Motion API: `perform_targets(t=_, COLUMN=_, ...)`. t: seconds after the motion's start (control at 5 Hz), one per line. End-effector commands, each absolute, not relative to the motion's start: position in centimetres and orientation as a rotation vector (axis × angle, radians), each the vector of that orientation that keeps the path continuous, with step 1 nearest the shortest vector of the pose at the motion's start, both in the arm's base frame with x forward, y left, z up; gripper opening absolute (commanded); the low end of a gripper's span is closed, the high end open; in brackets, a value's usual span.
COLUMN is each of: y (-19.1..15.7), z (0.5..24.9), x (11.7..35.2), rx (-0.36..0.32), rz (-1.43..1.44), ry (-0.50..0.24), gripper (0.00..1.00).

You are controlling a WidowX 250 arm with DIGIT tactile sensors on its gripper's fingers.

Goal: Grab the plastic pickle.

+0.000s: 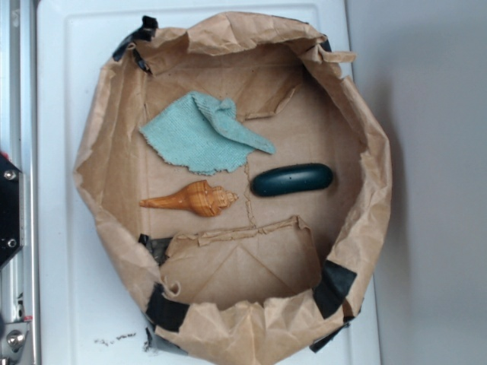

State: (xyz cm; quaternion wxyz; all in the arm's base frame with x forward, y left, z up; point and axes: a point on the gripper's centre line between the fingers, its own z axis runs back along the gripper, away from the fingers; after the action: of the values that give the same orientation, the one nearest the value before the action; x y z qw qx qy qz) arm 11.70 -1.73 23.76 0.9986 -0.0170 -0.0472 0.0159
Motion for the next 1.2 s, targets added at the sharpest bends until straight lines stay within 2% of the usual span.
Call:
perform_targets(t=0.0, y=-1.7, z=23.8, x=11.7, rx=-0.034, rz=0.032, ry=-0.094, gripper=1.0)
perform_targets(t=0.2, y=-4.5, z=23.7, x=12.9, rx=-0.039, rz=-0.043, ry=-0.14, gripper=1.0)
perform_targets(t=0.4, y=-7.8, z=23.5, x=16.4, rx=-0.047, rz=-0.064, ry=-0.135, gripper=1.0)
perform_targets(t=0.6, y=-9.8, z=23.2, x=19.2, rx=-0.043, rz=-0.062, ry=-0.126, gripper=1.0)
perform_targets(t=0.8, y=-11.3, z=22.5, x=22.4, rx=-0.031, rz=-0.06, ry=-0.132, gripper=1.0)
perform_targets(t=1.0, y=-10.4, z=21.6, x=24.9, rx=-0.026, rz=-0.057, ry=-0.13, gripper=1.0)
